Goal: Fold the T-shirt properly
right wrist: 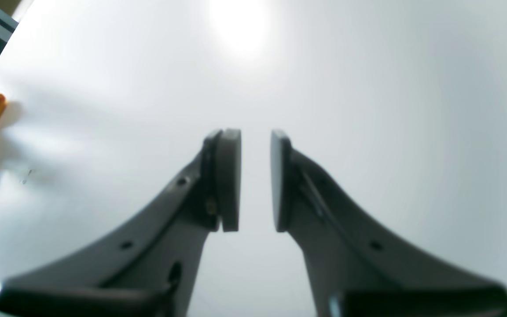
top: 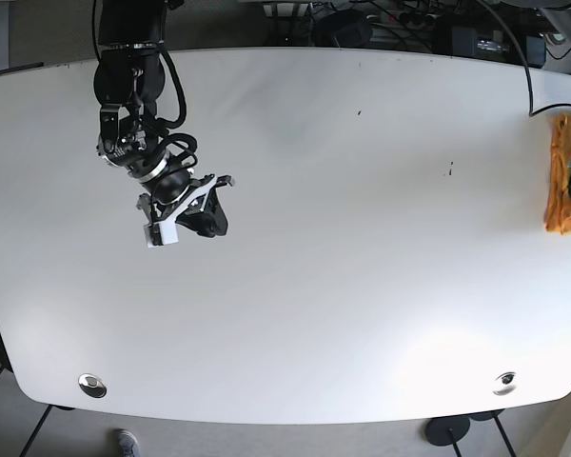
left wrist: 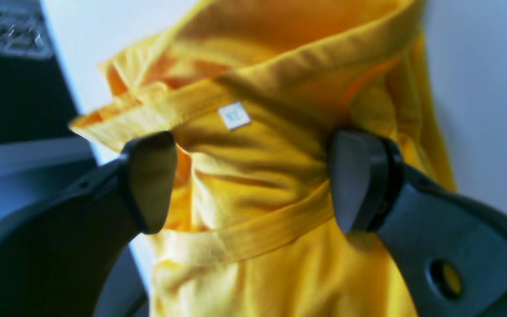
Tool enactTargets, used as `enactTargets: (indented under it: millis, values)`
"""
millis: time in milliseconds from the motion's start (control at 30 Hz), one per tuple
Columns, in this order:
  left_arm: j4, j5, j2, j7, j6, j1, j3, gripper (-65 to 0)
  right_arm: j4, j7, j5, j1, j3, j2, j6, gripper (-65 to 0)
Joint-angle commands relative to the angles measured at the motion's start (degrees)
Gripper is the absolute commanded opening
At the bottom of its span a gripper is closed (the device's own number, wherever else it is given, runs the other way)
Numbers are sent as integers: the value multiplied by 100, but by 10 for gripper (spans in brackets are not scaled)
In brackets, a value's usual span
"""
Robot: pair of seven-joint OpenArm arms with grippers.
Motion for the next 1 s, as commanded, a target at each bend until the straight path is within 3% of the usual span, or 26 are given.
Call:
enactTargets:
  millis: [33,167,233,333,400,633,733,833,1000]
  values:
    - [45,-42,-431,-248,-58,-133,-53,-151,134,143,70,26,21,22,39,-542]
    - [265,-112,-642,-556,-295,-168,-79,-151,134,143,70,-71,21,22,13,-542]
    - [960,-438,-659,-538,-436,-124,-53,-151,143,143,52,-80,12,22,-5,-542]
    - [2050,-807,-624,130,-519,87,-70,-151,301,143,17,-97,21,57,-14,-542]
    - [2700,-1000,-536,411,-519,122,-35,-151,433,143,17,-97,-14,260,-14,-542]
    - [4494,-1053,1126,1475,-519,131,0,-151,679,152,8,-273,65,840,-22,-542]
    - [4933,-1000,1635,1809,-497,263,-18,-153,679,152,8,-352,408,910,-22,-542]
    - [5724,-446,2224,1906,391,799,-26,-153,671,152,8,-423,663,954,-14,-542]
    - [7131,107,3174,1906,1393,2109,-369,-153,671,170,8,-651,672,954,21,-542]
